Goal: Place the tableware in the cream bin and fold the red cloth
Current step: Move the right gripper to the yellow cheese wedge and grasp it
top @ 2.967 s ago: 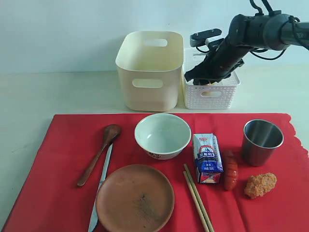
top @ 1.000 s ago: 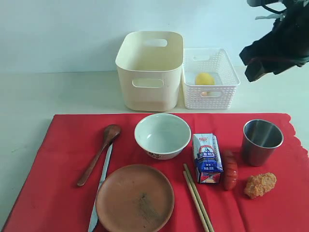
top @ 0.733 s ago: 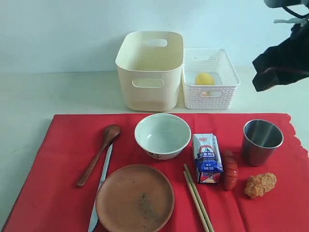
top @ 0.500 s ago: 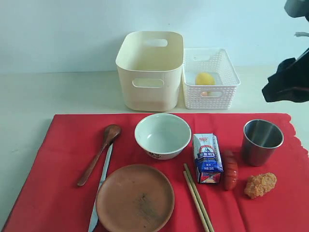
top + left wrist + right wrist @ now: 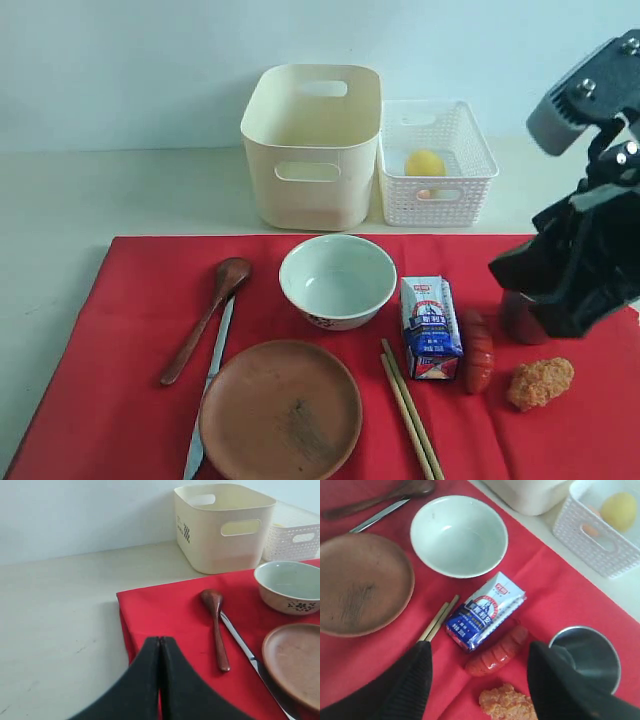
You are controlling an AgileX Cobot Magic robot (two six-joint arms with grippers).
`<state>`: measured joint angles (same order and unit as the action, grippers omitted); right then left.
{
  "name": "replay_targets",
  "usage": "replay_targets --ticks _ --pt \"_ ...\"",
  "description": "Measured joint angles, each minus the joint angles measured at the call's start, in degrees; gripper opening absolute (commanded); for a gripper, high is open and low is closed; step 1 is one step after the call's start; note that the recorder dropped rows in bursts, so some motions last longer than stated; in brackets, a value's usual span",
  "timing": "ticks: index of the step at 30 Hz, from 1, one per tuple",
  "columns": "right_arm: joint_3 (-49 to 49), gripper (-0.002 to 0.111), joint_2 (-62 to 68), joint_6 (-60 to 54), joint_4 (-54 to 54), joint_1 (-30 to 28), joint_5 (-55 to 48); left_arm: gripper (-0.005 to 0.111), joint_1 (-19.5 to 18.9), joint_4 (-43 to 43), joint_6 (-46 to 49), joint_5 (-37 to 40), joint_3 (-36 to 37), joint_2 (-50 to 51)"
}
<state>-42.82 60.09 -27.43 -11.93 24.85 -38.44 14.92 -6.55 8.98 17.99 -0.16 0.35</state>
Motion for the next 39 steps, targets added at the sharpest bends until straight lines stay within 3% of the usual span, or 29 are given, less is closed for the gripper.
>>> replay_targets --ticks 14,24,29,39 --pt "13.23 0.055 0.0 -24.42 -2.33 5.07 -2.33 0.0 0.0 0.0 0.0 0.0 0.0 0.0" --pt "14.82 0.056 6.57 -25.88 -6.12 5.07 -2.0 0.0 0.0 0.0 0.0 0.0 0.0 0.0" --pt "14.85 0.074 12.23 -25.98 -4.19 7.65 -1.44 0.0 0.0 0.0 0.0 0.0 0.0 0.0" --pt "14.85 0.074 20.1 -25.98 4.02 11.27 -0.66 0.0 0.0 0.0 0.0 0.0 0.0 0.0"
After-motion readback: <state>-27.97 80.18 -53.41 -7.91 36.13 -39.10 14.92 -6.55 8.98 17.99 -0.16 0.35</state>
